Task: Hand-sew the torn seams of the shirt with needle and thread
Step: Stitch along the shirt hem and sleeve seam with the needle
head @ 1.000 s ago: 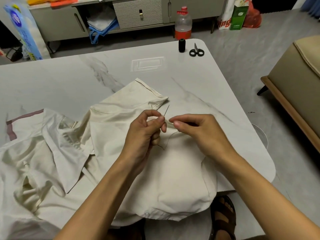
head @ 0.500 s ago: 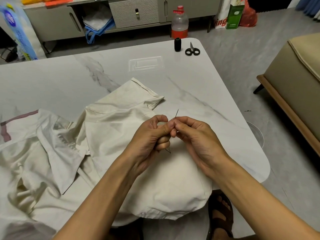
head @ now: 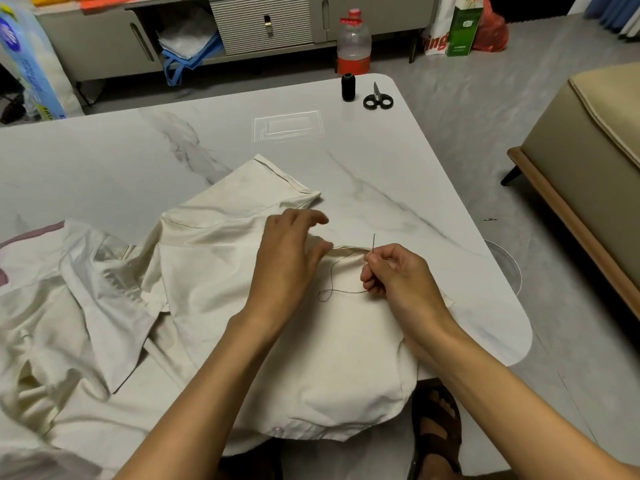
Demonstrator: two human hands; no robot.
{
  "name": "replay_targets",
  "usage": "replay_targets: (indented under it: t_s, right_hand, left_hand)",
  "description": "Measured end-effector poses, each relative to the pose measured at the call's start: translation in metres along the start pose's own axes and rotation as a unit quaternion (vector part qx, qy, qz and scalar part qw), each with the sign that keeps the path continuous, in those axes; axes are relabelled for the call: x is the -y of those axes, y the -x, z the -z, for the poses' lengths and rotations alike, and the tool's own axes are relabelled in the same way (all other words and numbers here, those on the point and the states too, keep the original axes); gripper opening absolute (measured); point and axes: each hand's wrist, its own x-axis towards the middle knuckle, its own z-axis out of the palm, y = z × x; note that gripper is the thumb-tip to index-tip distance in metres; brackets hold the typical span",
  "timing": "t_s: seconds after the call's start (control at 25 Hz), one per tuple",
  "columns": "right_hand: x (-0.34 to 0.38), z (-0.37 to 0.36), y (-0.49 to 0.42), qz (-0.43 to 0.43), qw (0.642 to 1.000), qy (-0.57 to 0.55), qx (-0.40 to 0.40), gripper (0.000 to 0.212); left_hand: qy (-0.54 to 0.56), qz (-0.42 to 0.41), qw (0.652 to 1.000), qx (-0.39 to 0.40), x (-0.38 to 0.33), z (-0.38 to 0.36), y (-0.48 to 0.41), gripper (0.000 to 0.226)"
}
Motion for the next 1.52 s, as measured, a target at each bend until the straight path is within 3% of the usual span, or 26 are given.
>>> replay_targets:
  t_s: [0.08, 0.2, 0.36, 0.6, 1.52]
  right_hand:
    - [-0.001, 0.003, -0.001, 0.002, 1.0, 0.029, 0.005, 0.013]
    - [-0.002, 0.006, -0.003, 0.016, 0.997, 0.067, 0.016, 0.012]
    - [-0.002, 0.007, -0.003, 0.057, 0.988, 0.143, 0.034, 0.014]
    - [0.006, 0.003, -0.002, 0.1, 0.978, 0.178, 0.041, 0.015]
    - [0.003, -0.009, 0.001, 0.147, 0.95, 0.266, 0.076, 0.017]
  left_hand:
    - [-0.055, -0.06, 0.996, 0.03, 0.005, -0.008, -0.007, 0.024]
    - [-0.093, -0.086, 0.991, 0.049, 0.008, -0.011, -0.014, 0.008]
    - [-0.001, 0.014, 0.994, 0.112, 0.001, 0.001, -0.023, 0.023]
    - [0.116, 0.126, 0.969, 0.179, 0.003, 0.014, -0.021, 0.024]
    - [0.181, 0.147, 0.948, 0.218, 0.014, 0.031, -0.012, 0.024]
